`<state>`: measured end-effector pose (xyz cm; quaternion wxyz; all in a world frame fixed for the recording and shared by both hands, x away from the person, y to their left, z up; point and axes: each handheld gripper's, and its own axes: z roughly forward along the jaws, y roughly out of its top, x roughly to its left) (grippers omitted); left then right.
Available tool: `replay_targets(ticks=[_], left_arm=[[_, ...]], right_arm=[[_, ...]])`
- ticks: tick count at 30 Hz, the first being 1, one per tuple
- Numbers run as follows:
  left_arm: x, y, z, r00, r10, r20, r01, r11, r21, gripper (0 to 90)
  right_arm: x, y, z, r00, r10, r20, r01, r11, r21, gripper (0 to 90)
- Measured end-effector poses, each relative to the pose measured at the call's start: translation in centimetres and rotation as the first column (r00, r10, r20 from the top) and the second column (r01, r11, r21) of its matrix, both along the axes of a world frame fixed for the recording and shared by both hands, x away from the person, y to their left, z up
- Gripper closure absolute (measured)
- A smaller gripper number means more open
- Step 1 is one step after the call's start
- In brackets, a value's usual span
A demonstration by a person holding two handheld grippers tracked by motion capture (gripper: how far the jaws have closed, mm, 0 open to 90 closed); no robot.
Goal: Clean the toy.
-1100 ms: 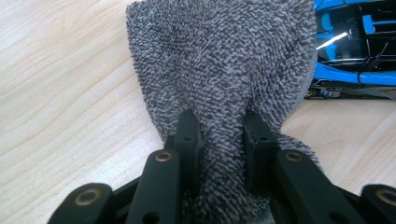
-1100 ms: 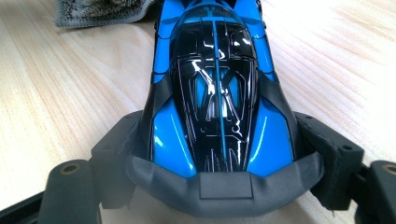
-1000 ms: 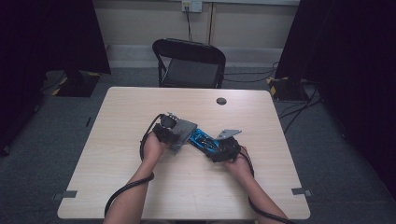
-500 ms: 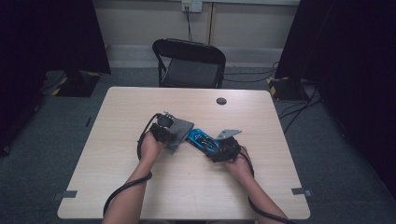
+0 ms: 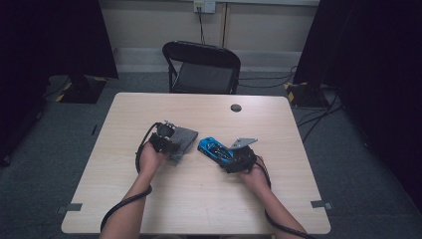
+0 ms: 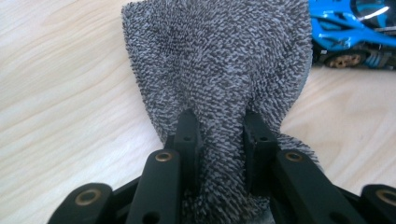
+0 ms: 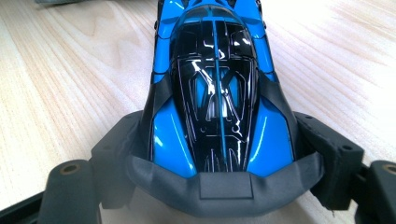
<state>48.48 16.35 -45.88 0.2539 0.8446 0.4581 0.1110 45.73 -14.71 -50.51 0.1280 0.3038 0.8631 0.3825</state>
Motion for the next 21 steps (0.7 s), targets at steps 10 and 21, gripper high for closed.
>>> replay_targets(ticks=[10,21], left_arm=[[-3.0,0.7,0.0,0.9985,-0.054,0.009,0.054,0.9985,-0.006,71.4],[-4.8,0.0,0.2,0.9925,-0.119,0.029,0.119,0.9929,0.003,71.2]], right_arm=[[0.0,0.0,0.0,1.0000,-0.001,-0.002,0.001,1.0000,-0.002,22.9],[0.1,-0.3,0.6,1.0000,-0.001,0.004,0.001,1.0000,-0.001,17.7]])
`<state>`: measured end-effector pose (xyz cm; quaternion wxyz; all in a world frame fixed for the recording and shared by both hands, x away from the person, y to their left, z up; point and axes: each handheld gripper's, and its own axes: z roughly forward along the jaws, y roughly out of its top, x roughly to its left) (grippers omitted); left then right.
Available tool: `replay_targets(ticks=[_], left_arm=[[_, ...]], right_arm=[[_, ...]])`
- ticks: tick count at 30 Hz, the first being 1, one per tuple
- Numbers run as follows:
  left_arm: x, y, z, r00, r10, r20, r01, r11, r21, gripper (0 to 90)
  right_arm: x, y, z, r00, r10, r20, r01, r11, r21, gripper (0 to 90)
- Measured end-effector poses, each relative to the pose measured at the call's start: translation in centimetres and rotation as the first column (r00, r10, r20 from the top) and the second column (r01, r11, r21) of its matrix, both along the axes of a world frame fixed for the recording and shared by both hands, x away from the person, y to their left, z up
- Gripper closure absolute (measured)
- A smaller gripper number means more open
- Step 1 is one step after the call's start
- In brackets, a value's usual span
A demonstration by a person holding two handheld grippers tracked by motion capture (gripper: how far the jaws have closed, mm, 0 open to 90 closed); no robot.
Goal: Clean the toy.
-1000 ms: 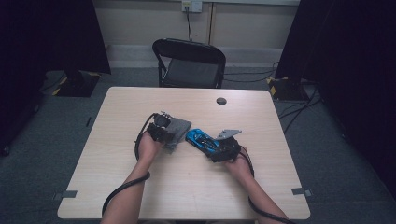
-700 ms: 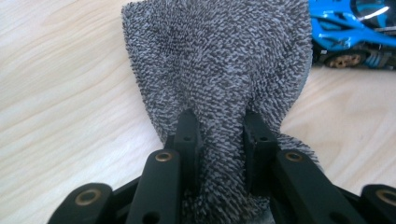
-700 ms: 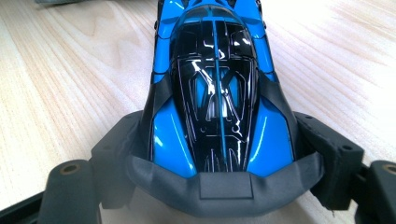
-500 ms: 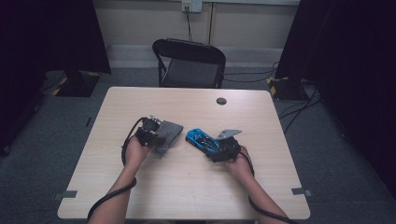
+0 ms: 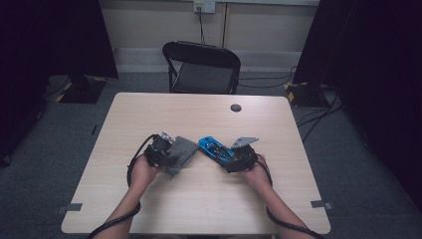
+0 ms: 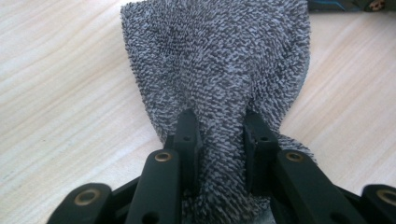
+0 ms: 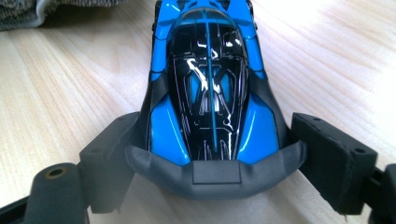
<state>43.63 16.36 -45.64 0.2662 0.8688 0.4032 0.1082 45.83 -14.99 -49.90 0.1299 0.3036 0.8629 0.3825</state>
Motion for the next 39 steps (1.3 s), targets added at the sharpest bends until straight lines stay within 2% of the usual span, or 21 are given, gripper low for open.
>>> replay_targets(ticks=[7,9,11,12,14,16,20,23,28,32,35,39], left_arm=[[-0.9,-0.3,0.0,0.9996,-0.027,0.003,0.027,0.9996,0.001,71.2],[-1.2,-0.5,0.0,0.9993,-0.037,0.006,0.037,0.9993,0.000,71.2],[-1.4,-0.7,0.0,0.9988,-0.048,0.007,0.048,0.9988,0.003,71.1],[-1.5,-0.8,0.0,0.9986,-0.053,0.007,0.053,0.9986,0.002,71.1],[-1.7,-1.1,-0.1,0.9980,-0.062,0.005,0.062,0.9981,0.001,71.1],[-1.9,-1.3,-0.1,0.9975,-0.071,0.002,0.071,0.9975,-0.003,71.1],[-2.3,-1.9,0.1,0.9957,-0.093,0.007,0.093,0.9957,-0.009,71.0],[-2.7,-2.5,0.0,0.9930,-0.117,0.010,0.117,0.9931,0.000,70.8],[-3.1,-3.1,-0.1,0.9902,-0.140,0.001,0.140,0.9901,-0.016,70.8],[-3.6,-4.1,0.3,0.9828,-0.185,0.004,0.185,0.9827,-0.016,70.9],[-4.2,-5.3,0.6,0.9741,-0.226,0.009,0.226,0.9740,-0.014,70.9],[-4.8,-6.6,0.6,0.9634,-0.268,0.010,0.268,0.9632,-0.022,70.9]], right_arm=[[-0.3,0.3,1.6,0.9993,0.038,0.002,-0.038,0.9992,0.012,13.3],[-0.2,0.6,1.9,0.9995,0.033,0.003,-0.033,0.9994,0.014,14.1],[-0.1,0.7,2.2,0.9996,0.029,-0.002,-0.029,0.9986,0.045,14.4],[-0.1,0.7,2.5,0.9993,0.038,-0.004,-0.038,0.9974,0.062,15.6],[0.1,0.8,3.1,1.0000,0.005,0.003,-0.005,0.9982,0.060,18.1],[0.6,0.9,3.6,1.0000,0.001,-0.001,-0.001,0.9965,0.084,26.3],[1.5,1.8,3.9,1.0000,0.006,0.002,-0.006,0.9974,0.072,34.9],[2.1,2.6,3.6,0.9999,-0.008,-0.006,0.008,0.9988,0.049,38.2],[2.6,3.4,2.7,0.9998,-0.014,-0.013,0.015,0.9998,0.015,40.0],[2.6,3.8,2.2,0.9999,-0.001,-0.015,0.000,0.9996,-0.027,39.8],[2.8,3.8,1.9,0.9995,0.000,-0.031,0.000,1.0000,-0.010,40.5],[2.7,3.8,2.0,0.9997,0.007,-0.022,-0.007,0.9999,-0.012,42.9]])
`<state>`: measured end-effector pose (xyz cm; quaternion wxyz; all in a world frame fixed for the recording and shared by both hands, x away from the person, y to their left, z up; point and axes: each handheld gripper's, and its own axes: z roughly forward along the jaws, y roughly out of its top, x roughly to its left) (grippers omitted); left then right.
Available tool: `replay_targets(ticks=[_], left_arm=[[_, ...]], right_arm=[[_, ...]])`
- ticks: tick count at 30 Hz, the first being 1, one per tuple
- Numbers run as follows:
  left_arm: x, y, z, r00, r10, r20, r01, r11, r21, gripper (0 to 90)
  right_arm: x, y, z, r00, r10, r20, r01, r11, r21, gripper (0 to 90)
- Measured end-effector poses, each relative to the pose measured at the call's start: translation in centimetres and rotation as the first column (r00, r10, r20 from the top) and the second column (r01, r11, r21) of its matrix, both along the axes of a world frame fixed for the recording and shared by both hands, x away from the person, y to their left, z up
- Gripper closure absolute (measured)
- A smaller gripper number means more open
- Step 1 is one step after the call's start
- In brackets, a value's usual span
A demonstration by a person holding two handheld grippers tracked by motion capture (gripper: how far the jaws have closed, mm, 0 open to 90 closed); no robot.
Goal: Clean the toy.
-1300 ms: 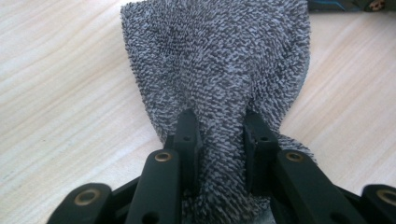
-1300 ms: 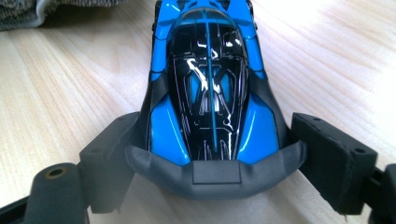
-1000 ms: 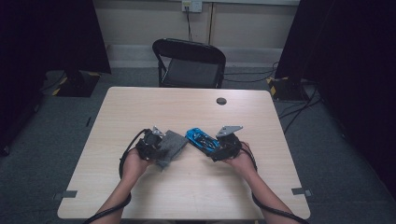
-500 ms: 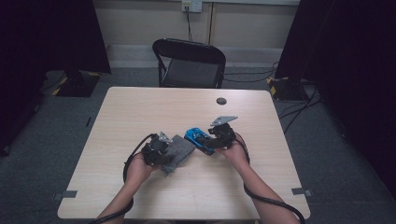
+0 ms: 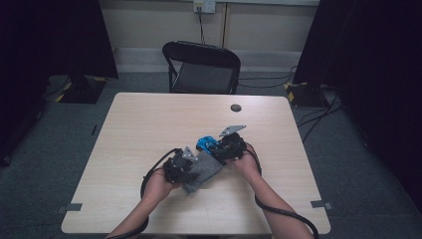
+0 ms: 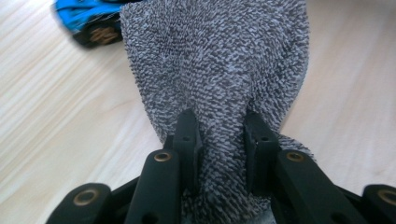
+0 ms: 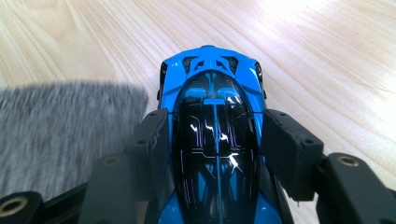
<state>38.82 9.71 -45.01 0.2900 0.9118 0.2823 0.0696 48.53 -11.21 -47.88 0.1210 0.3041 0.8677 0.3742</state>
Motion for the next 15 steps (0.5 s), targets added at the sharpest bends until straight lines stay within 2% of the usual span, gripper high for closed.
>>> replay_targets(ticks=[3,5,7,10,13,15], left_arm=[[-0.5,-1.0,-0.2,0.9992,-0.041,0.000,0.041,0.9991,0.008,70.9],[-0.9,-1.7,-0.3,0.9980,-0.063,-0.009,0.063,0.9980,-0.004,71.0],[-1.5,-2.5,-0.3,0.9950,-0.099,-0.015,0.098,0.9949,-0.023,70.9],[-2.1,-3.6,-0.1,0.9877,-0.156,-0.013,0.156,0.9877,-0.014,70.9],[-1.7,-3.9,-0.5,0.9880,-0.152,-0.028,0.152,0.9883,-0.016,70.9],[-1.2,-3.8,-0.9,0.9889,-0.139,-0.051,0.138,0.9898,-0.035,70.9]], right_arm=[[0.0,-0.2,0.0,1.0000,0.003,-0.002,-0.003,0.9999,0.012,43.9],[0.1,-0.3,0.0,1.0000,0.008,-0.005,-0.007,0.9998,0.016,44.1],[0.1,-0.3,0.0,0.9999,0.006,-0.009,-0.005,0.9999,0.012,44.2],[0.1,-0.3,0.1,0.9999,0.005,-0.015,-0.005,1.0000,0.005,44.3],[0.1,-0.3,0.1,0.9999,0.010,-0.014,-0.010,1.0000,0.002,44.3],[0.1,-0.3,0.1,0.9999,0.007,-0.014,-0.007,1.0000,0.004,44.4]])
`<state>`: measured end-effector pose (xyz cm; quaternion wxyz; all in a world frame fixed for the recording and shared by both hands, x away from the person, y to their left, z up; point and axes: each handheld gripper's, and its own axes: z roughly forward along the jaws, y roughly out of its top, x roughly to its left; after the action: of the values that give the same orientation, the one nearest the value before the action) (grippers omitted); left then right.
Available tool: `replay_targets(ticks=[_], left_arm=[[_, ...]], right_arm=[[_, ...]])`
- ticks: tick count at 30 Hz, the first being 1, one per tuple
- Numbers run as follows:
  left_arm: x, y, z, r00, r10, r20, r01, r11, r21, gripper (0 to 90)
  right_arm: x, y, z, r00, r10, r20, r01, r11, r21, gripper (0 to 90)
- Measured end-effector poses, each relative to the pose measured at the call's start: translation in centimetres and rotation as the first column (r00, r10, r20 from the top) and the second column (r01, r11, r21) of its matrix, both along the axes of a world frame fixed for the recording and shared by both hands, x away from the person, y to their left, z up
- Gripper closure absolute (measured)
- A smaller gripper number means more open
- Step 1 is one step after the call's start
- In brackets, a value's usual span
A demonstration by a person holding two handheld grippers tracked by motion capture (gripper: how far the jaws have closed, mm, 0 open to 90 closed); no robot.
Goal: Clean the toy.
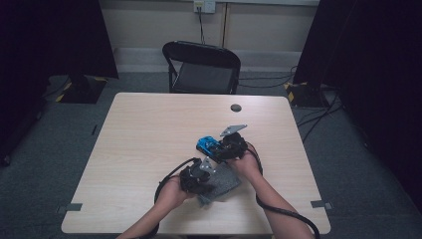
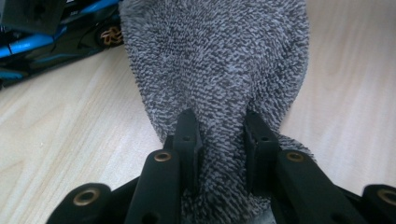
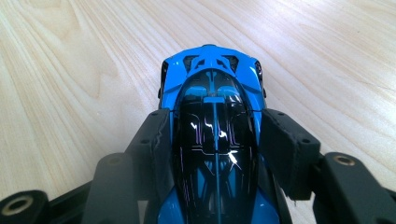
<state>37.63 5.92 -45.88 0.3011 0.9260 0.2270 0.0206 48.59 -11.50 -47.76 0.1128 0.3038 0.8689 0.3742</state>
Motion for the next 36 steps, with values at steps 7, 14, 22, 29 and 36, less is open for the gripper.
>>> replay_targets(ticks=[7,14,22,29,36], left_arm=[[1.8,1.2,-0.2,0.9972,0.074,0.013,-0.074,0.9970,0.021,70.8],[2.9,2.2,0.0,0.9887,0.132,0.071,-0.136,0.9896,0.046,70.9],[3.9,3.6,-0.1,0.9698,0.210,0.125,-0.217,0.9749,0.048,70.9],[4.8,5.4,0.0,0.9496,0.279,0.142,-0.287,0.9571,0.039,70.9],[5.7,5.9,-0.3,0.9452,0.300,0.129,-0.305,0.9521,0.022,70.9]], right_arm=[[0.0,0.0,-0.1,1.0000,0.002,0.005,-0.002,1.0000,0.006,44.3],[0.0,-0.1,-0.1,0.9999,0.005,0.010,-0.005,0.9999,0.010,44.3],[0.0,-0.1,-0.1,0.9999,0.007,0.008,-0.007,1.0000,0.006,44.3],[0.0,-0.1,-0.1,1.0000,0.004,0.007,-0.004,1.0000,0.007,44.3],[0.0,0.0,-0.1,1.0000,0.003,0.009,-0.003,1.0000,0.005,44.2]])
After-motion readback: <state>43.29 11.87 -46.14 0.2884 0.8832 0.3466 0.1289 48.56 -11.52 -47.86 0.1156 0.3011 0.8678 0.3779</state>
